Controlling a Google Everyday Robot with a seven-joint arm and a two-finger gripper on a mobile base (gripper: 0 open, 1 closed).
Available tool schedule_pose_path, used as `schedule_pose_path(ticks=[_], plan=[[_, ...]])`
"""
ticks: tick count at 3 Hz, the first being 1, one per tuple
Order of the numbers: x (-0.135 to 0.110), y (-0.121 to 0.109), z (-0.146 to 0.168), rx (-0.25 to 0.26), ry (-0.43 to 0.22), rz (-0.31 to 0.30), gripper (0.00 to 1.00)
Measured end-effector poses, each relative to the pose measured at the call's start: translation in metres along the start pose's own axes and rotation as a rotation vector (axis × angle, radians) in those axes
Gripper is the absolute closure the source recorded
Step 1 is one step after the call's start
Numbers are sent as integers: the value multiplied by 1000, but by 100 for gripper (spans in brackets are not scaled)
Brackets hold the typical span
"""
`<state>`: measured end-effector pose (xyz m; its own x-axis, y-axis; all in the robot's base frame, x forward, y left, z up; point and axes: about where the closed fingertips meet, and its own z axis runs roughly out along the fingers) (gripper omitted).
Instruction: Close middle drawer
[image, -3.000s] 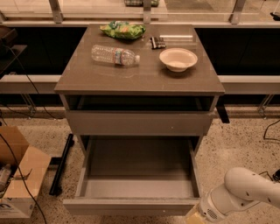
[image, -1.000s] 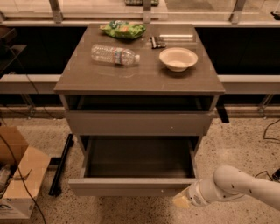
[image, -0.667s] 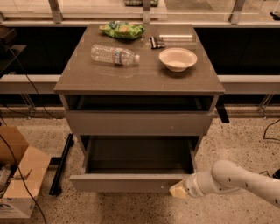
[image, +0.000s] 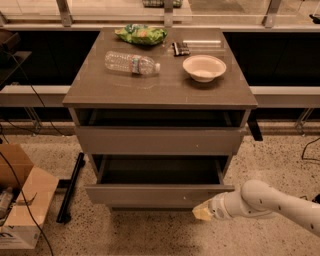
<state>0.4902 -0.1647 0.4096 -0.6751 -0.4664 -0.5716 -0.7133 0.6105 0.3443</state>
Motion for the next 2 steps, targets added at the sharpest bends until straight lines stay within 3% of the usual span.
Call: schedule_pose_path(ticks=[1, 2], plan=[[-23, -18, 4, 18, -43, -12, 85], [-52, -37, 10, 38, -89, -29, 62]])
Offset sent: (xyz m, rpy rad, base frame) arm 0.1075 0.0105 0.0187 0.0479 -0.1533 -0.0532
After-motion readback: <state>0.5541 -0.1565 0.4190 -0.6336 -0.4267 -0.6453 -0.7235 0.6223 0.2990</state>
